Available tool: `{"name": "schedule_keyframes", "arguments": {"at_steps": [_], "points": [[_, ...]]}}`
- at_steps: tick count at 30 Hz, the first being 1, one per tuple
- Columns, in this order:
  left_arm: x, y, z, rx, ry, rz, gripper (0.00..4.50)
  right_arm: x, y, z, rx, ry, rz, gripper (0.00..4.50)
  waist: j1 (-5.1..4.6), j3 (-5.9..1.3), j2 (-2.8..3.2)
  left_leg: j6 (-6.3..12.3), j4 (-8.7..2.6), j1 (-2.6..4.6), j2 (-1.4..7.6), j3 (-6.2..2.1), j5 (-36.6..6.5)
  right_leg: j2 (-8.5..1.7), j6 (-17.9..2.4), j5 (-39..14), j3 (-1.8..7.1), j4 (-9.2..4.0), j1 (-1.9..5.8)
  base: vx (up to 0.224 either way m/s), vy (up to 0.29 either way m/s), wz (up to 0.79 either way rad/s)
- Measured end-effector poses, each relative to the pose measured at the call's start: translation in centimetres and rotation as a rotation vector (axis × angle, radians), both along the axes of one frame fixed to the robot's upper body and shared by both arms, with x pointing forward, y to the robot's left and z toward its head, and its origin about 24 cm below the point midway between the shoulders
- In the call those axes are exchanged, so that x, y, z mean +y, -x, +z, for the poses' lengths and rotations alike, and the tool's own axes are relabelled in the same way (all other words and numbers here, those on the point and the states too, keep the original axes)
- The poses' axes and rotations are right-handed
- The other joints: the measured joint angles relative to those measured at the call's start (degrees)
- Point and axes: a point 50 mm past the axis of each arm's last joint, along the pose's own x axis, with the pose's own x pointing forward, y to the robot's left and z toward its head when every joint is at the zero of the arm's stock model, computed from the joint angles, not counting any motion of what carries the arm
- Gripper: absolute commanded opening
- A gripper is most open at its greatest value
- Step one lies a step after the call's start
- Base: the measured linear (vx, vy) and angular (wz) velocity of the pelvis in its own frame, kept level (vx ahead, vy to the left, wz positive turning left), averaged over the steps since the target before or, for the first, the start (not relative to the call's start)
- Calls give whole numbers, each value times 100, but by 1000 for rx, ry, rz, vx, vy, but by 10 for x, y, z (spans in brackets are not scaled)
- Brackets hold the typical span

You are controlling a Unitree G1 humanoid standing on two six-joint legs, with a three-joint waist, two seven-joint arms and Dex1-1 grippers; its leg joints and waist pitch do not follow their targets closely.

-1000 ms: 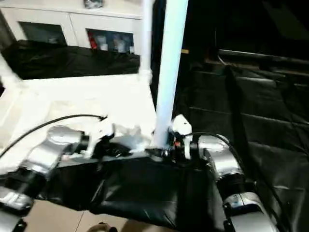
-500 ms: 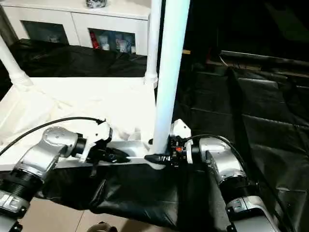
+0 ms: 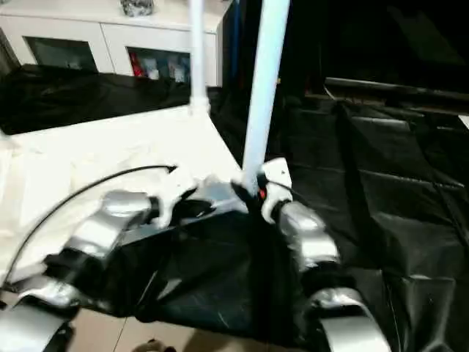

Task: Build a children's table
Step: Rotate leg to tighten

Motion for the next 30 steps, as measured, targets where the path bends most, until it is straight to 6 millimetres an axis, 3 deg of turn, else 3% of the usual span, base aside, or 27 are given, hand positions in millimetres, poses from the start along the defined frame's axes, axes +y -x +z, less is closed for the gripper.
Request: {"name": "schedule_keyframes", "arguments": {"at_steps": [8,15,22,25,30], "points": [[-1,-2,1,-33,-12,6,0,-3,3,0,-36,45,32,366,11,-1,4,0,-14,-6,0,2,0,-1,-8,5,-4,-3,-7,0,0,0],[0,-2,2,-48,-19,-13,0,-53,19,5,-63,177,242,373,44,4,9,3,-15,-24,1,7,-1,-2,-5,7,-7,-25,-8,0,0,0],[3,-1,3,-55,-24,-32,0,-94,39,20,-58,193,367,373,40,8,14,4,-16,-29,5,7,0,-1,-3,7,-13,-26,-15,0,0,0],[5,3,3,-48,-18,-62,0,-97,47,24,-57,178,416,373,34,5,20,4,-18,-25,9,5,0,3,0,5,-16,-27,-14,0,0,0],[3,5,3,-43,-16,-104,0,-82,45,22,-73,130,411,373,50,5,26,4,-17,-28,8,5,0,1,0,5,-16,-28,-15,0,0,0]]}}
